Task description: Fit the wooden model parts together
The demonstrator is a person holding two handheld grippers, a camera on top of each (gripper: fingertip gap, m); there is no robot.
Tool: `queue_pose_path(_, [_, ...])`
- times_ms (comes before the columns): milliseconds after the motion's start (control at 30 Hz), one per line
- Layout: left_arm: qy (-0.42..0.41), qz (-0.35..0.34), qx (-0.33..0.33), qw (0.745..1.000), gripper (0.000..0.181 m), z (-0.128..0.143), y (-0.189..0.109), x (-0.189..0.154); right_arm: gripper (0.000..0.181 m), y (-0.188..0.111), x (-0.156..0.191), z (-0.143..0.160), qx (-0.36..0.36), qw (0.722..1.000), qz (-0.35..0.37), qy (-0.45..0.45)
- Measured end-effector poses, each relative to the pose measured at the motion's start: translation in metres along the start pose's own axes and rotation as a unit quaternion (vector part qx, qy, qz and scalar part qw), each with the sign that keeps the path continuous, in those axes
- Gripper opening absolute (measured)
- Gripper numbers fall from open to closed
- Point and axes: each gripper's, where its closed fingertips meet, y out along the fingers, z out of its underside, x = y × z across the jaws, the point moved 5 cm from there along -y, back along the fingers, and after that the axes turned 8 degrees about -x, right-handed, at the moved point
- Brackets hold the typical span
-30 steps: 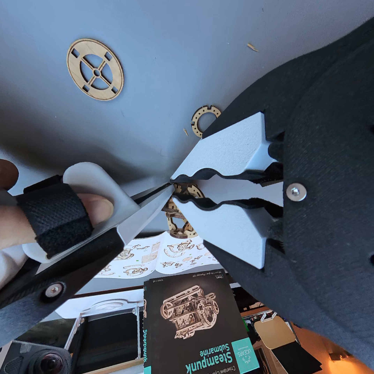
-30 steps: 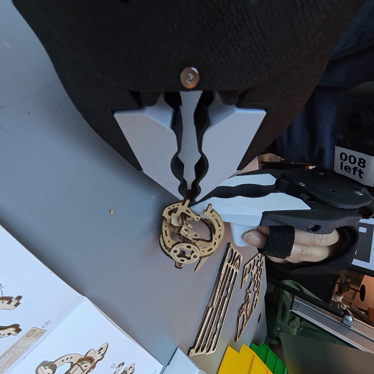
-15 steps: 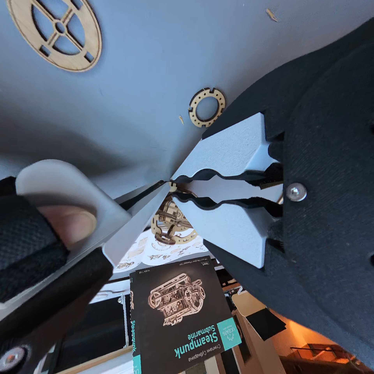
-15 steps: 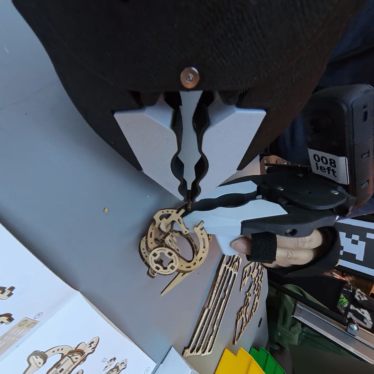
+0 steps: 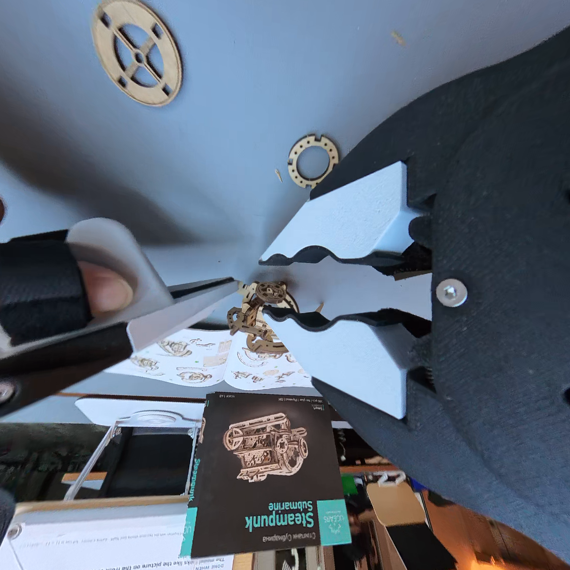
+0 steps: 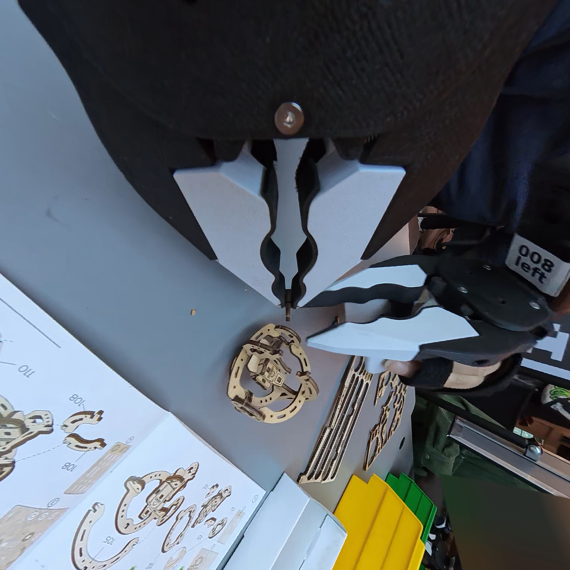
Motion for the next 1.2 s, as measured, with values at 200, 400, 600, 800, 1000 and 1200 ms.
queue_pose_path(200, [-0.063,-0.003,-0.037,0.997,0.029,0.012,-0.013,0.018,0.001,0.001,0.003,-0.004,0.010,1.000,-0.002,0.013])
queue_pose_path(400, [-0.056,0.020,-0.120,0.991,0.029,0.013,-0.018,0.012,0.001,0.004,0.004,-0.009,0.026,0.999,0.002,0.047])
queue_pose_path(600, [-0.007,0.003,-0.143,0.990,0.023,0.018,-0.016,0.005,0.000,0.010,0.012,-0.006,0.036,0.997,0.062,0.035])
queue_pose_path(800, [0.016,-0.022,-0.159,0.987,0.018,0.020,-0.014,0.003,0.000,0.005,0.021,-0.007,0.013,0.995,0.089,0.044])
queue_pose_path(1000, [0.014,-0.031,-0.162,0.986,0.015,0.031,-0.014,0.006,0.000,0.006,0.022,-0.011,0.026,0.991,0.115,0.063])
queue_pose_path(1200, [0.017,-0.015,-0.182,0.983,0.014,0.035,-0.020,0.006,0.001,0.013,0.019,-0.013,0.052,0.985,0.144,0.075])
